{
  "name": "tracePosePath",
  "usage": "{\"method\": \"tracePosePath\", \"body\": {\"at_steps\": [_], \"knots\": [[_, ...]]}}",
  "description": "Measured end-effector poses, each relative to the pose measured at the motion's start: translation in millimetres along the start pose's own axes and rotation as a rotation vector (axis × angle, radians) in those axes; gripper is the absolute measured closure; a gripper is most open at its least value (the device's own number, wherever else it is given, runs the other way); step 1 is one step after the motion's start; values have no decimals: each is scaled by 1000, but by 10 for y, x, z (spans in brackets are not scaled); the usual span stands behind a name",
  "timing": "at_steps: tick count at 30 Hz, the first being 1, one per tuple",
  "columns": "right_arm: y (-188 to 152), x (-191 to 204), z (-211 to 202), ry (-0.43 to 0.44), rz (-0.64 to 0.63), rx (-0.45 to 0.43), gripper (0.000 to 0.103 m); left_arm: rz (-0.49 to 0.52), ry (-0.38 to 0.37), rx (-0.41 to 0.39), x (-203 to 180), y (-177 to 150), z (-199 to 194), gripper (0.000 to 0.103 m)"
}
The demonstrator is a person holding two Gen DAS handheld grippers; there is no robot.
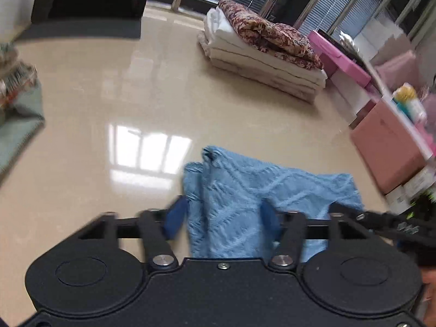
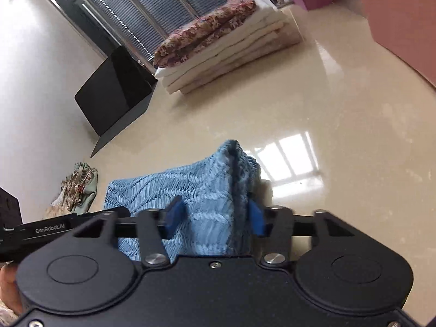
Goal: Fold clothes
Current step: 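Grasp the folded blue garment's edge with both grippers, then lift the blue garment with both grippers and carry it to the linen stack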
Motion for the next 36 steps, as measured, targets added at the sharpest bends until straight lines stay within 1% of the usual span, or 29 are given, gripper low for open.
{"method": "tracePosePath", "body": {"at_steps": [1, 2, 3, 5, 7, 9, 11, 17, 25, 30, 36], "knots": [[-6, -22, 11, 20, 24, 11, 70, -33, -22, 8, 26, 7, 17, 72], [-14, -41, 24, 40, 47, 21, 75, -54, -33, 7, 46, 15, 30, 74], [-20, -60, 28, 59, 70, 26, 76, -78, -51, 8, 72, 20, 39, 76], [-21, -98, 6, 95, 116, 15, 83, -131, -97, 9, 129, 28, 44, 85], [-21, -136, -16, 130, 163, 5, 85, -164, -141, 5, 164, 58, 19, 87], [-19, -163, -43, 166, 202, -7, 86, -176, -176, -3, 169, 78, -22, 87], [1, -127, -88, 189, 203, -23, 86, -174, -190, -13, 152, 94, -52, 87], [84, 26, -212, 219, 174, -63, 86, -189, -225, -32, 120, 141, -147, 88], [243, 168, -353, 238, 152, -104, 86, -166, -267, -79, -68, 310, -359, 88], [423, 226, -377, 243, 149, -115, 86, -131, -271, -108, -201, 482, -460, 88], [638, 295, -406, 249, 145, -128, 86, -88, -263, -119, -346, 729, -502, 88]]}}
Point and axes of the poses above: each gripper's, at about its wrist camera, not at the fingertips, and z roughly the way its jaws point, x to its left, y to its top, the point moved 5 cm from there along z, roughly the way its jaws point, and after that the axes turned 2 degrees about -z, right-handed, at the moved point
